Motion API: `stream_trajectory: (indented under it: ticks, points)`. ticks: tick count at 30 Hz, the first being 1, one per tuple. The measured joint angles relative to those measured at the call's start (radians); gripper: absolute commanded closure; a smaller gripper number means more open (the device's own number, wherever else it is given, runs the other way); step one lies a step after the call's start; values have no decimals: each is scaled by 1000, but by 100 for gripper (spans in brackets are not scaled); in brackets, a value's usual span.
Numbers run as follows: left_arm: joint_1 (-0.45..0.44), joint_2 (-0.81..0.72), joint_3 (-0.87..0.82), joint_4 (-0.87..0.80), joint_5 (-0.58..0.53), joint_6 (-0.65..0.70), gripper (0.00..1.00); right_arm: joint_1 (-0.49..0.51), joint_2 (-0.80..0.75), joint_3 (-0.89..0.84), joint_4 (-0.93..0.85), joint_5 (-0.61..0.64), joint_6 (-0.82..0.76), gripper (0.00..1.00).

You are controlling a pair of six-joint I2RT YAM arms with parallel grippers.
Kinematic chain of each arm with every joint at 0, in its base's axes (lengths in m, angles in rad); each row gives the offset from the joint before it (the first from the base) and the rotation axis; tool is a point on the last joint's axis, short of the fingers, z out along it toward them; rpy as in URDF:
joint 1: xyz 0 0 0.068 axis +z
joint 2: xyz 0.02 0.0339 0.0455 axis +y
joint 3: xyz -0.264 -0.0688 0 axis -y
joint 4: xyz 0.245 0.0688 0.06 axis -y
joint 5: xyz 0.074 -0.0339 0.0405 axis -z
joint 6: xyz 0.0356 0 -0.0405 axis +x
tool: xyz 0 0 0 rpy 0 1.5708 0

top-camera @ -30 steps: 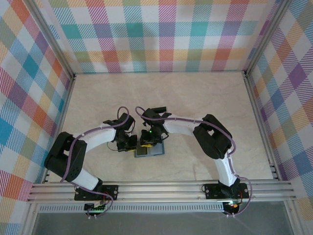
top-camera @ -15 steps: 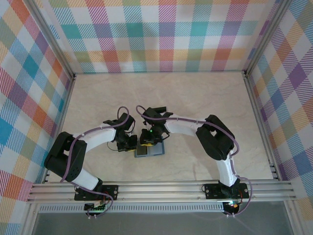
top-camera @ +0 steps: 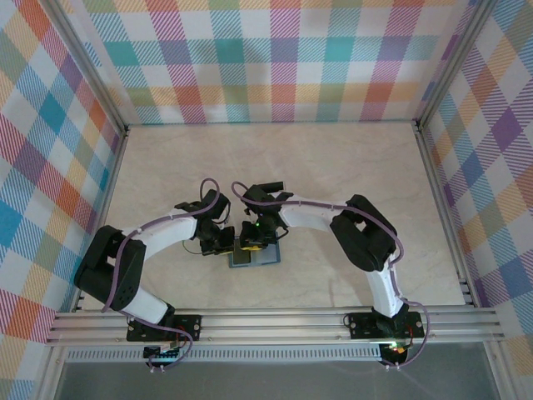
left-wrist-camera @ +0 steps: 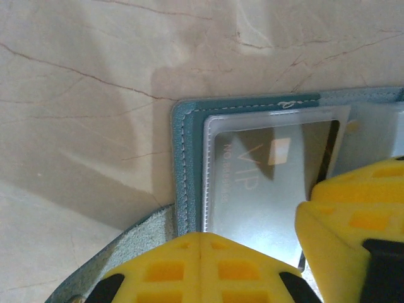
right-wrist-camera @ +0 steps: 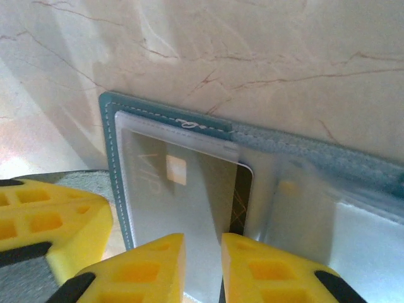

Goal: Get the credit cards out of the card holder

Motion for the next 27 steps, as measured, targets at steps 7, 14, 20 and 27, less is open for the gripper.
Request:
stream_trajectory:
  ticks: [7,14,20,27]
  points:
    - [0,12,3,4,1,1,84,0,1,0,0,0,0,74]
    - [0,48,5,24,7,4,81,0,0,0,2,0,0,73]
    - [0,48,5,22,-1,4,87,0,-9,0,-4,9,0,72]
    - [0,50,4,23,-4,4,88,0,-21,-2,-9,15,0,73]
